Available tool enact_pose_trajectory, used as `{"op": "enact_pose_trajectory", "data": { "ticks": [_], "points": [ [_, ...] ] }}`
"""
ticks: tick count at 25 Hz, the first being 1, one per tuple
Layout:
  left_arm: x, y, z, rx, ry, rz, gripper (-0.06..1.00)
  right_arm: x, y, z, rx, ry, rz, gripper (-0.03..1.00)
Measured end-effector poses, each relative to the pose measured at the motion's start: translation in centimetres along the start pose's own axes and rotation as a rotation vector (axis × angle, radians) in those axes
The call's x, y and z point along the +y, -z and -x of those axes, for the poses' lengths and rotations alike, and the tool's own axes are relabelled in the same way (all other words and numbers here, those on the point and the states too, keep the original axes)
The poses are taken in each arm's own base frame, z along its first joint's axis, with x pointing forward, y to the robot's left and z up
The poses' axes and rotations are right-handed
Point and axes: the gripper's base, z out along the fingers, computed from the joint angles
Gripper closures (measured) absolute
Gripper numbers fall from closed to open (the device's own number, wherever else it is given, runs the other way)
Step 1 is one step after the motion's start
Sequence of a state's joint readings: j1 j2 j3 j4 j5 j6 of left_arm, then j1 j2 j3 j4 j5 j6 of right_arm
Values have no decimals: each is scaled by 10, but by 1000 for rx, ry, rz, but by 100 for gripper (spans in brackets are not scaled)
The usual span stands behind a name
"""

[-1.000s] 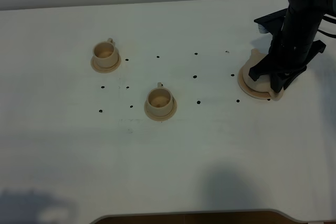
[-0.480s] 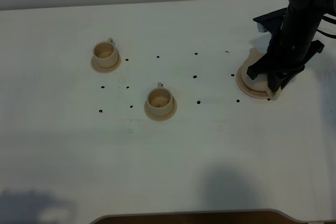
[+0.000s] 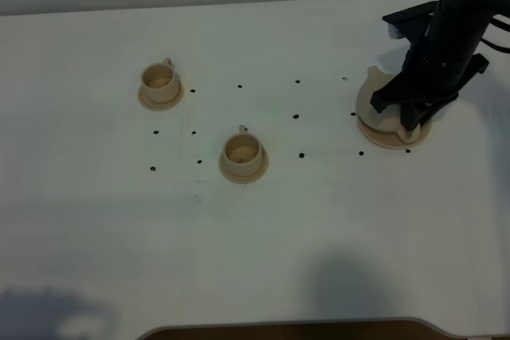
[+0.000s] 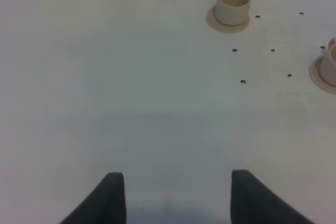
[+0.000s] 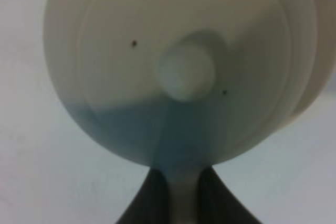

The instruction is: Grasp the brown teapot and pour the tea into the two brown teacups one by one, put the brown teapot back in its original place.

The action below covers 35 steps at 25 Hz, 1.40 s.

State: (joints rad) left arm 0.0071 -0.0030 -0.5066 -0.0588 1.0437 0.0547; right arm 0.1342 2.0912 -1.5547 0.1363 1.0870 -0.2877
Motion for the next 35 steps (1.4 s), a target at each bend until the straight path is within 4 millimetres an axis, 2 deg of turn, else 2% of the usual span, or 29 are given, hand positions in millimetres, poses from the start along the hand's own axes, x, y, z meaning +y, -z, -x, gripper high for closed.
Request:
{"op": "enact_pose_trajectory", "data": {
  "ticks": [5, 9, 12, 19, 26, 35],
  "points": [
    [0, 0, 0, 0, 0, 0, 46, 10, 16, 5, -77, 36, -20, 85],
    [0, 0, 0, 0, 0, 0, 46, 32, 27, 19, -144, 106, -43, 85],
    [0, 0, 0, 0, 0, 0, 46, 50, 33, 32, -185, 162, -53, 85],
    [0, 0, 0, 0, 0, 0, 46, 94, 29, 72, -228, 300, -86, 85],
    [0, 0, 0, 0, 0, 0, 46, 137, 5, 106, -251, 415, -115, 85],
    [0, 0, 0, 0, 0, 0, 46, 173, -32, 131, -296, 540, -212, 85]
  ]
}}
